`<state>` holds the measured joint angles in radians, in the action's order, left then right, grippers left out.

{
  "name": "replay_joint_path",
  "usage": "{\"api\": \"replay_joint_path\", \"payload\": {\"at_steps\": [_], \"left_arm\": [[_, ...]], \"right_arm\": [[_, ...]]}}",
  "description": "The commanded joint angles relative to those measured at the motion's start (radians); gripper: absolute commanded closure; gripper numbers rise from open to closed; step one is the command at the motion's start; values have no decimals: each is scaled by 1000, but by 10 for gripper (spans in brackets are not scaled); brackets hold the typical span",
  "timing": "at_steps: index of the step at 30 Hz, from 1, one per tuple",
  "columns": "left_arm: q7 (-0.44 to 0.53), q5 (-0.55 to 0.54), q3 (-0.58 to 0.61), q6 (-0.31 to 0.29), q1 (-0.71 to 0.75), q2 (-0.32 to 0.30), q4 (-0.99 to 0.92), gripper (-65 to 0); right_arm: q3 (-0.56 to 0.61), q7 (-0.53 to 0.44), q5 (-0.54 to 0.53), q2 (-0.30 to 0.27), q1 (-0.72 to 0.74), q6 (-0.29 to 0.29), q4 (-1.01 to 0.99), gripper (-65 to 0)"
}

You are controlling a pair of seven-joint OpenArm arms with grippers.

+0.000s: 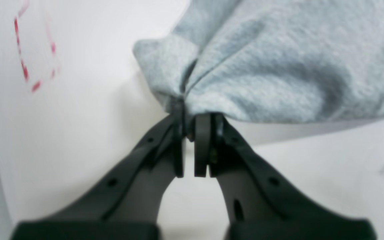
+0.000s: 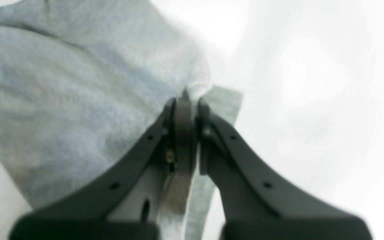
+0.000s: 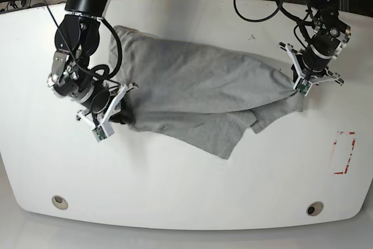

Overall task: Fold the T-shirt properly
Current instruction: 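Lift the shirt with both grippers and swing it across the table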

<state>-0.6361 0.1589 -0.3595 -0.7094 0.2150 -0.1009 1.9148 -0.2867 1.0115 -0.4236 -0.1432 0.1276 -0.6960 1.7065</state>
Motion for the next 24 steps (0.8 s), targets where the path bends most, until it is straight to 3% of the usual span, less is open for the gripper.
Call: {"api": "replay_joint_path", "payload": {"at_steps": [1, 5, 8, 19, 24], "left_arm": [[23, -3, 33, 11, -71, 3, 22, 0], [-37, 34, 113, 11, -159, 8, 24, 0], [-133, 89, 156, 11, -297, 8, 22, 0], [-342, 100, 156, 11, -667, 25, 27, 0], [-406, 100, 158, 11, -831, -39, 48, 0]], "right_arm": [[2, -33, -22, -37, 80, -2, 4, 0], [5, -32, -25, -98, 186, -2, -32, 0], [10, -29, -25, -140, 289, -2, -95, 0], [148, -12, -27, -241, 642, -2, -168, 0], [214, 10, -28, -287, 808, -2, -167, 0]]}}
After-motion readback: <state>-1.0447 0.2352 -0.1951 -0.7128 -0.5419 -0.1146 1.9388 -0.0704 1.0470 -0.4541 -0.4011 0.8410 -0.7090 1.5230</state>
